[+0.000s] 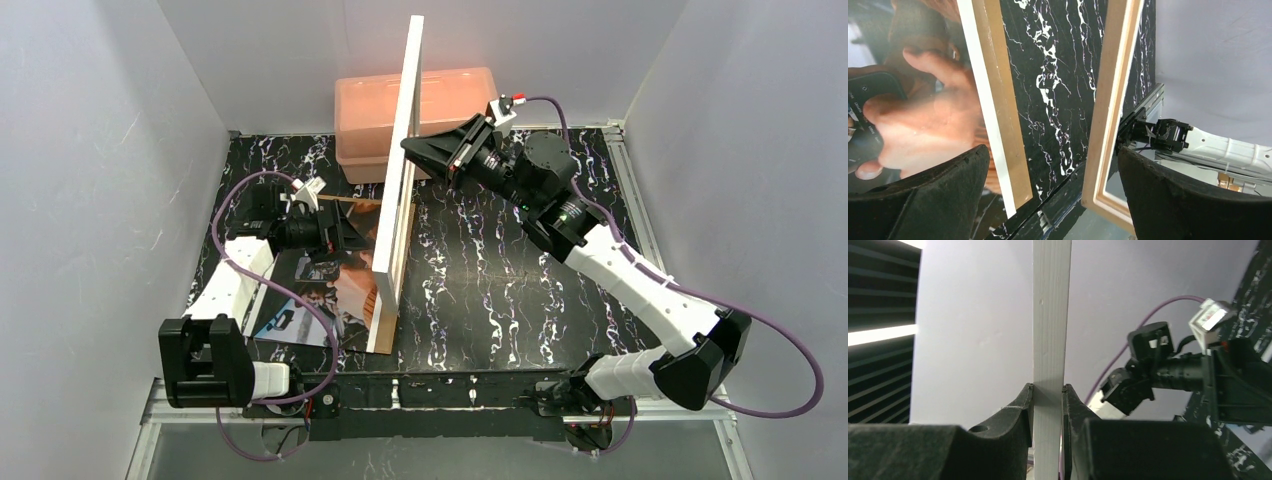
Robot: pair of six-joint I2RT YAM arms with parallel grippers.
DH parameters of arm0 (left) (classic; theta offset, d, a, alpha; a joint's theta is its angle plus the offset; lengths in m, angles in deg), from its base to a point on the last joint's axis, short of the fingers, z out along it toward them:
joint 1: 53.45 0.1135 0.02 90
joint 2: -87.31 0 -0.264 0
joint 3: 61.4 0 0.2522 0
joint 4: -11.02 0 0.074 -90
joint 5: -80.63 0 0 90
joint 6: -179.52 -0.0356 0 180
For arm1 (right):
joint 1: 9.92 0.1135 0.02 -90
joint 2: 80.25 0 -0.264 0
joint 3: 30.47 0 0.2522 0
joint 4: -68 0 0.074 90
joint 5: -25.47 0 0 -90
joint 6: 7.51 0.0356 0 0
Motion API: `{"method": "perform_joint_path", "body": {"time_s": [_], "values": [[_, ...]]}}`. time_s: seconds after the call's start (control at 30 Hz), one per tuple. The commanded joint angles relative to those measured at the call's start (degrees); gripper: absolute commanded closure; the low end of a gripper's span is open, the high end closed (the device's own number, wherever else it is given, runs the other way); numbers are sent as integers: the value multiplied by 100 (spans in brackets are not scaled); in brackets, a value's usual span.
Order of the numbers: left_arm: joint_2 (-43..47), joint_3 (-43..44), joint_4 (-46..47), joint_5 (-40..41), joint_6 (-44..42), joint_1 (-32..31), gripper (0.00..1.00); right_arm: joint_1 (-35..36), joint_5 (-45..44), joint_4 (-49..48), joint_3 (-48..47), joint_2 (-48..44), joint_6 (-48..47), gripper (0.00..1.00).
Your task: Put the photo into the frame
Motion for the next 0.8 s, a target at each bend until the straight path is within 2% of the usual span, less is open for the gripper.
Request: {"method": "perform_joint_path", "body": {"time_s": [0.0, 0.3, 0.57, 0.7, 0.77], "values": [[-30, -208, 827, -475, 772, -39, 2, 184, -119, -1613, -290, 11, 518, 99], [-273, -120, 2203, -1258, 1961, -160, 2, 443, -150, -1927, -709, 514, 633, 99], [-445, -224, 2443, -1273, 2004, -268, 2, 673, -141, -2039, -1047, 883, 625, 99], [-462, -307, 2621, -1299, 2059, -267, 9, 725, -151, -2127, -995, 931, 685, 99], [-465, -316, 2651, -1308, 2058, -272, 17, 733, -160, -2148, -944, 926, 695, 99]]}}
